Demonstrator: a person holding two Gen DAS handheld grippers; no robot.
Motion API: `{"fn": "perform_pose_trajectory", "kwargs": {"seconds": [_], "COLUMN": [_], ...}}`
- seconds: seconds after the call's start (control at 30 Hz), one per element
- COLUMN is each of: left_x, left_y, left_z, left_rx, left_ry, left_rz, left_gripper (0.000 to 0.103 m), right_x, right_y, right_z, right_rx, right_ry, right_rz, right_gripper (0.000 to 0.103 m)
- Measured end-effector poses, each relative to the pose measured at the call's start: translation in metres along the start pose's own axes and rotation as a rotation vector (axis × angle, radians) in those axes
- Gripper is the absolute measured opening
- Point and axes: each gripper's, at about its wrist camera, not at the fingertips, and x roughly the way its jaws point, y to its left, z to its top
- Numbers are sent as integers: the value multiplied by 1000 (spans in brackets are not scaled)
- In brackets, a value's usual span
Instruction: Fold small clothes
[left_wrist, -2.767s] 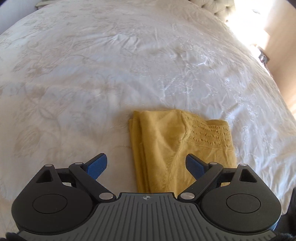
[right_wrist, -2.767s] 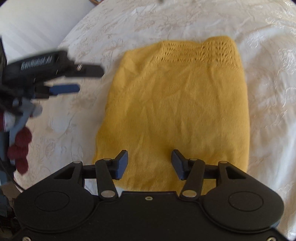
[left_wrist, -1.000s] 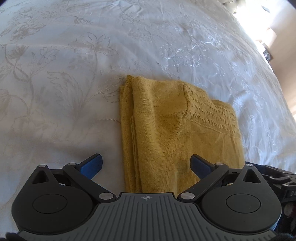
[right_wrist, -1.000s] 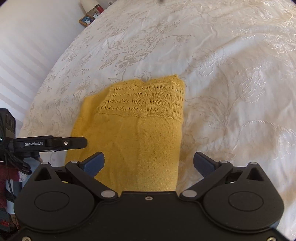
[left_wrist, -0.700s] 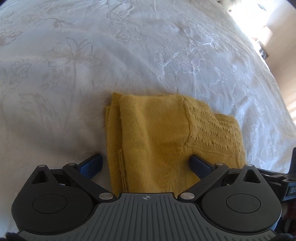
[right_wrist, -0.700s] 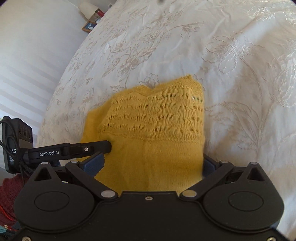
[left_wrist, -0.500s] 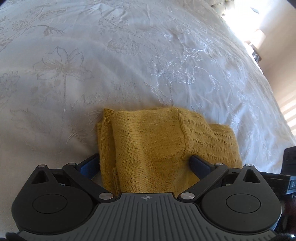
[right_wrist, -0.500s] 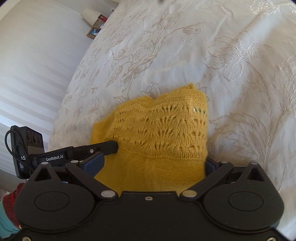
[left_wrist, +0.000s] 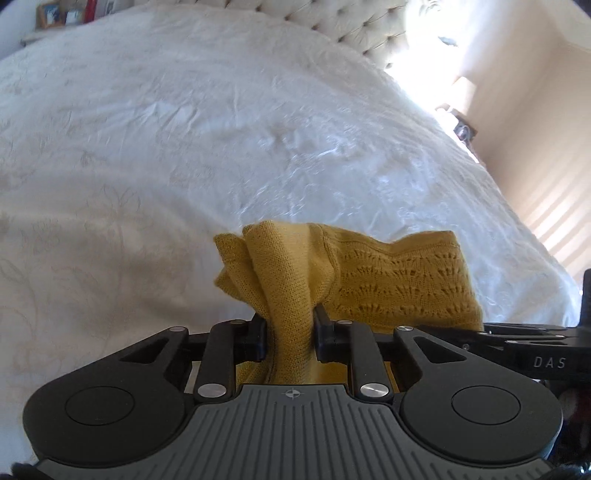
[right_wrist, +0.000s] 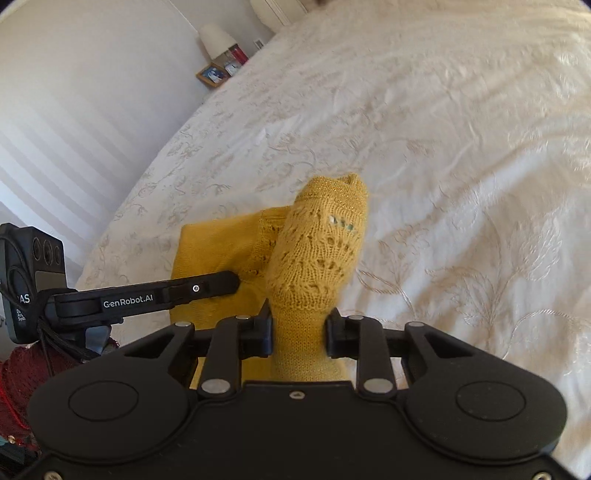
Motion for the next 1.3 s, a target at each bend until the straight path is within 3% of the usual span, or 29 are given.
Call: {"fn": "perform_pose_trajectory", "kwargs": {"seconds": [0.17, 0.3, 0.5, 0.63, 0.73, 0.83, 0.87, 0.9, 0.97, 1.03, 1.1, 1.2, 1.3], "left_x": [-60, -93, -132, -126, -96, -52, -39, -31, -28, -38, -48, -60, -58], "left_y": [-46, -74, -102, -110, -101, -82, -74, -63, -42, -37, -40, -54, -73], "left_z": [-7, -19, -51, -75, -86, -94, -95, -95, -91, -91, -95, -114, -137], "left_rx": [126, 167, 181, 181, 170, 245, 255, 234, 151, 144, 173, 198, 243], "left_ry": [-118, -147, -104, -32, 2, 25, 66, 99, 129, 113, 116, 142, 189], "left_rz": [-52, -104, -192, -224, -166, 110, 181, 203, 211, 205, 185, 111, 57], "left_gripper": [22, 22, 20, 20, 21, 21, 21, 21, 21, 22, 34, 50, 51], "right_x": [-64, -104, -145, -148, -132, -107, -102, -100, -107, -121, -125, -118, -110], "right_y": [35, 53, 71, 67, 40, -3, -15, -21, -26, -22, -15, -3, 5], "right_z": [-14, -28, -62, -84, -100, -113, -118, -119, -121, -128, -135, -152, -173], "right_rx": [-32, -41, -17, 38, 84, 119, 108, 110, 133, 146, 154, 143, 143], "right_ry": [-126, -176, -123, -76, -36, 8, 26, 33, 14, -24, -28, 35, 93], "right_rz": [-22, -28, -10, 7, -81, -335, -432, -466, -486, -448, -415, -411, -415], "right_gripper": [36, 36, 36, 36, 35, 44, 44, 44, 45, 56, 69, 70, 75]}}
